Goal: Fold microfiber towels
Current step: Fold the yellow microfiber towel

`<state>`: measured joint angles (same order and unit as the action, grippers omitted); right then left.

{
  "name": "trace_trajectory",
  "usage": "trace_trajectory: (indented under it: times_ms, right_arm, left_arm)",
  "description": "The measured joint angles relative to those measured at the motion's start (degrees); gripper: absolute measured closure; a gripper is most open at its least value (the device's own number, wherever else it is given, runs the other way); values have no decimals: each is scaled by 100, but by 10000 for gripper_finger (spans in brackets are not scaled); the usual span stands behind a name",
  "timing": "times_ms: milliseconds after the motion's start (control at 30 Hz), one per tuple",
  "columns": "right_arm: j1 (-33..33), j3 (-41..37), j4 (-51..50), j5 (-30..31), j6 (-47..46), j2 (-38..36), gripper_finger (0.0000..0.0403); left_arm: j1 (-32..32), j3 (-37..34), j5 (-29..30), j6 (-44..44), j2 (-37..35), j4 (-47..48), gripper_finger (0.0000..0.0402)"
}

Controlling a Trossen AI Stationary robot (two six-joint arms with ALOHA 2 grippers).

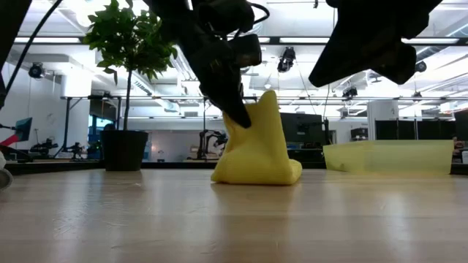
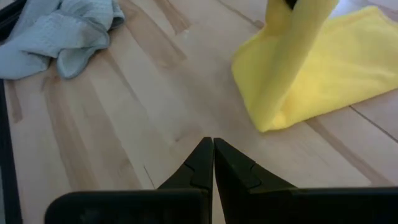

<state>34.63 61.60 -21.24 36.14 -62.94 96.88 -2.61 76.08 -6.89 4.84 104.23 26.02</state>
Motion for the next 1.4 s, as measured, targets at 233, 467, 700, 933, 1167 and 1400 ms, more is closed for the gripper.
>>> trace_trajectory:
  times_ms: [233,467,700,933,1167,1400]
  right_arm:
    - [-181,-101,-102,548,-113,0,393]
    - [-1043,-1095,531,545,-1985,2,394]
    - [-1642,-2350,3577,-501,-2021,81,394]
    - [-1779,-2586,3810,-960,-2084,87,394]
    - [-1866,-2562,3897,-1320,-1994,182,394]
    - [-1973,-2429,3858,-1736,-1852,427,394]
  left_arm:
    - [-22,50,6,207,-3,9,401]
    - [-29,50,6,210,-21,51,401]
    - [-37,50,7,237,-70,58,401]
    - [-70,82,22,460,-110,50,401]
    - [-161,83,34,461,-110,-1,401]
    - [-289,83,35,461,-110,-113,401]
